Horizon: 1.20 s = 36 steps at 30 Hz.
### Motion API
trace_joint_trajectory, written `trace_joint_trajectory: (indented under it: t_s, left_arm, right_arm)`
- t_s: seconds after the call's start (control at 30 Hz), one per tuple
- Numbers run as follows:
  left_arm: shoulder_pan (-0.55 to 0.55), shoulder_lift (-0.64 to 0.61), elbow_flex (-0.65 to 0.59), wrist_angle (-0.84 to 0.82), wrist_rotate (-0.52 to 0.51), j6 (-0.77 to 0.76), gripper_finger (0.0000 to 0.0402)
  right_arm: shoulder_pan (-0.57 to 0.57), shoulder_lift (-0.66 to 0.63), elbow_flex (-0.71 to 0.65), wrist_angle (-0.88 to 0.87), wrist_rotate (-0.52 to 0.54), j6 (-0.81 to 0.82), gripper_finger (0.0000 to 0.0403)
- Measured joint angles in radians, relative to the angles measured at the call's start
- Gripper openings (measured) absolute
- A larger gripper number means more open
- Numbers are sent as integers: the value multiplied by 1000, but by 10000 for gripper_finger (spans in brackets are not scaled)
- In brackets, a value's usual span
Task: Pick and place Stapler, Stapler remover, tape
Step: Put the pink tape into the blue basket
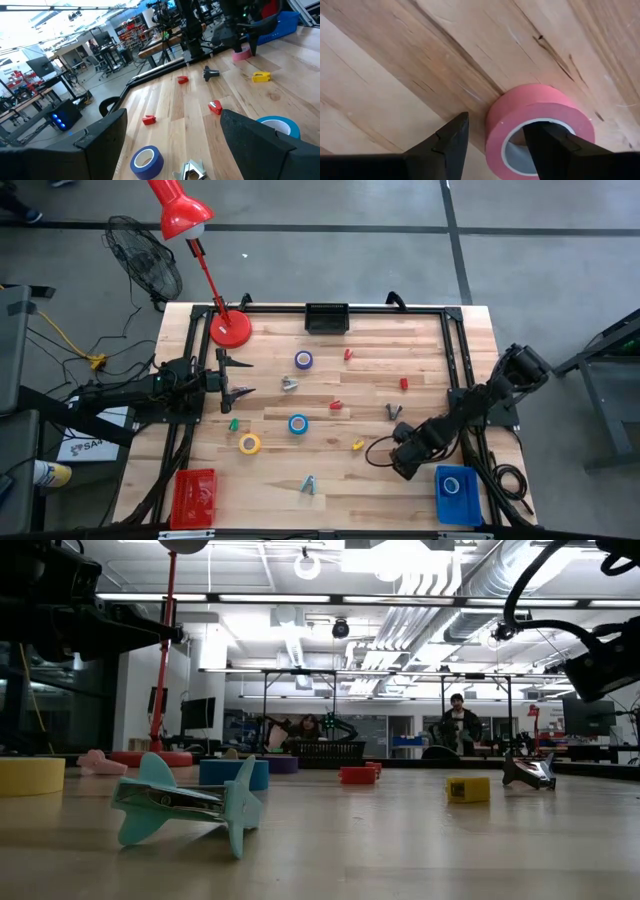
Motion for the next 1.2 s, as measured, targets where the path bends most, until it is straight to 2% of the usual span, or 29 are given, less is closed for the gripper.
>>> trace_joint_trajectory:
  t_s: [0.17,0.63,0.9,1.2]
  left_arm:
    - [0,0,0,0,0,0,316]
    - [0,0,0,0,0,0,316]
    - [0,0,0,0,0,0,316]
    - [0,0,0,0,0,0,316]
  right_arm:
    - [0,-2,-16,3,-1,-2,154]
    - [0,-1,-14,-2,-23,-66,34]
    - [19,-38,21,-8,-112,-76,34]
    - [100,-101,79,-43,-119,-8,34]
